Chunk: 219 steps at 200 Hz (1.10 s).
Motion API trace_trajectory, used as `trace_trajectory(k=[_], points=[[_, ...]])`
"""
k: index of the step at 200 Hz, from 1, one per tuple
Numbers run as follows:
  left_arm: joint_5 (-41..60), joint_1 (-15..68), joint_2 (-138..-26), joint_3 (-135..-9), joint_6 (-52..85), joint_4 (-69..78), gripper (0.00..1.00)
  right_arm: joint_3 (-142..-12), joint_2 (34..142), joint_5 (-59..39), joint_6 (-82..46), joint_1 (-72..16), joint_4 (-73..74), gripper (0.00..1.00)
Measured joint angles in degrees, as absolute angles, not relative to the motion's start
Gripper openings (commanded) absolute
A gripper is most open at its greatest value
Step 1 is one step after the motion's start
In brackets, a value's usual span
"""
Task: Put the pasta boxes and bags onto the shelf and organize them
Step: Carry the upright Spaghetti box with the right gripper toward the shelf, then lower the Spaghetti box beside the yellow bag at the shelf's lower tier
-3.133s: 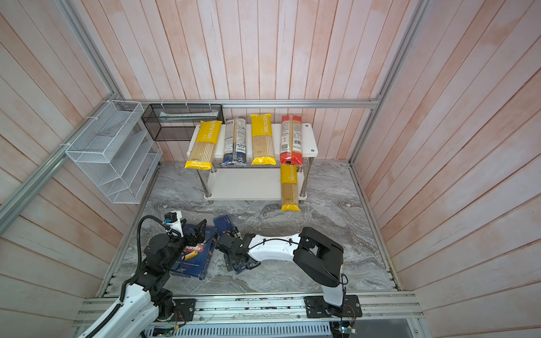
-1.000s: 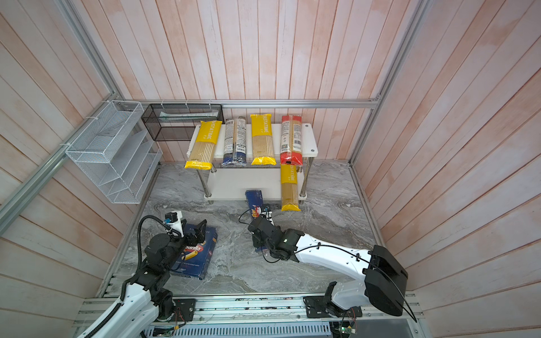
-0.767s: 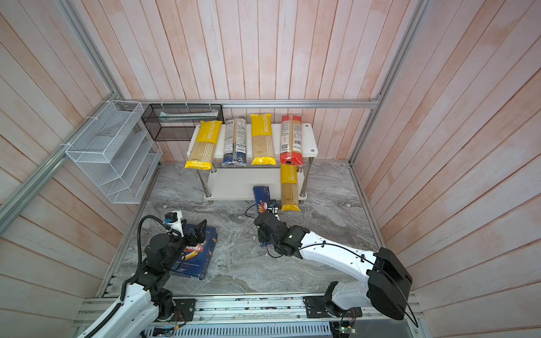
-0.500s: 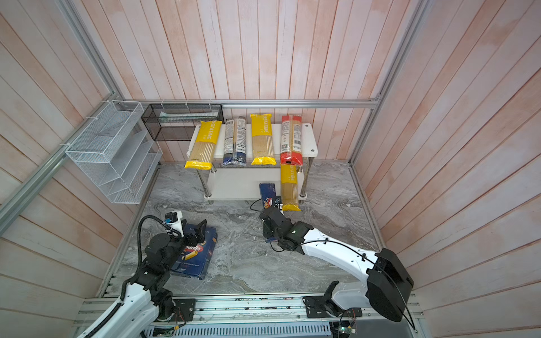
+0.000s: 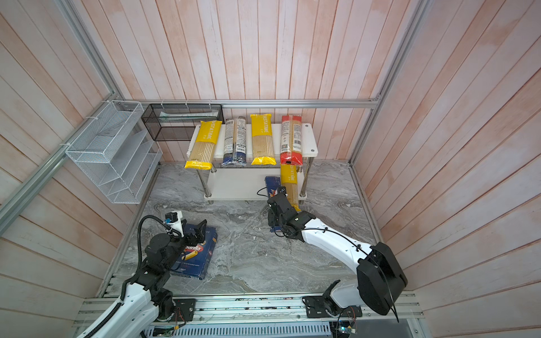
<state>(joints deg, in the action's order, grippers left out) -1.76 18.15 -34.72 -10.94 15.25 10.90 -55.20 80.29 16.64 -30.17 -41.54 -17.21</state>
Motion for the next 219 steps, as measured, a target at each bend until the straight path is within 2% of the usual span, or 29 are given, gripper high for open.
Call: trace_trajectory(k=[118,219], points=[[-1.8,18.2,-34.9,-10.9,15.2,10.9,1.00,-63.9,94.7,13.2,-26.8,-37.4,-10.1,0.32],[-1.8,18.1,-35.2,-10.9,15.2,10.9,1.00,-64.2,96.4,13.1,-26.8,-34.6,-3.9,0.32]])
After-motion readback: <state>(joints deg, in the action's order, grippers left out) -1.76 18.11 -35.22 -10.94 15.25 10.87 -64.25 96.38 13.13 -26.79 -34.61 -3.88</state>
